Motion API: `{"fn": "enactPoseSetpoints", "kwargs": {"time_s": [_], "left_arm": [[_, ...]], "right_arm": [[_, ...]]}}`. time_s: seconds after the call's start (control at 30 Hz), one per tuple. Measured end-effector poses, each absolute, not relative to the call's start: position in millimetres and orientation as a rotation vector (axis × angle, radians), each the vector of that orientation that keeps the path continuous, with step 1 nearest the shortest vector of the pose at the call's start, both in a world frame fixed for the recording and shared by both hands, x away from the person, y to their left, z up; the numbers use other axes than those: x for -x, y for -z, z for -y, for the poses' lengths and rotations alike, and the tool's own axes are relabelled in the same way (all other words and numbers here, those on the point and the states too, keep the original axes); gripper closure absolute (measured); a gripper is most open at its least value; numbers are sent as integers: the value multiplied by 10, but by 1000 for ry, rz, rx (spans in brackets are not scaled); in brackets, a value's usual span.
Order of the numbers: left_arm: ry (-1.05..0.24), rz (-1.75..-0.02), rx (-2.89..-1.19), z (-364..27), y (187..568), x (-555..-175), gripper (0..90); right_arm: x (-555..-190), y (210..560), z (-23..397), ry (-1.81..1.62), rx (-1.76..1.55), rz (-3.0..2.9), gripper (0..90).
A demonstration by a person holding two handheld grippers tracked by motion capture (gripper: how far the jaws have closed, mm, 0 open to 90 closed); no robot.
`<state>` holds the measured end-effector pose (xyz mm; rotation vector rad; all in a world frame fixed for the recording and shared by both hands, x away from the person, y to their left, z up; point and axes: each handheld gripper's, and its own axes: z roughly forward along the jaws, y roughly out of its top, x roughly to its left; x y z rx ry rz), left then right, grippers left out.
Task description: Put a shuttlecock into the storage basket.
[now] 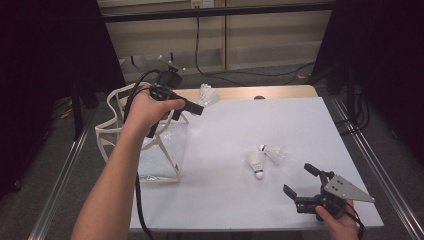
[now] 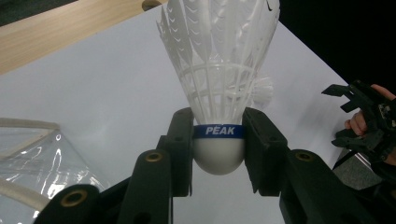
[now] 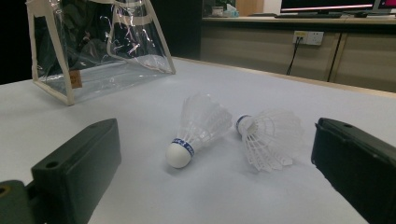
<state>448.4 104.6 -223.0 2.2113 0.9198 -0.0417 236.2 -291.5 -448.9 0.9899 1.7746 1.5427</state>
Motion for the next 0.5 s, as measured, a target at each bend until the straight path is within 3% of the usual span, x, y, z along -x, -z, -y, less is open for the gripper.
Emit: {"fn": "enactPoseSetpoints", "kwargs": {"time_s": [0.5], "left_arm": [[32,-930,-2195,-1123,2174,-4520,657]], "right_arm": [[-2362,4490,2915,-1543,-990,-1777,13]]}}
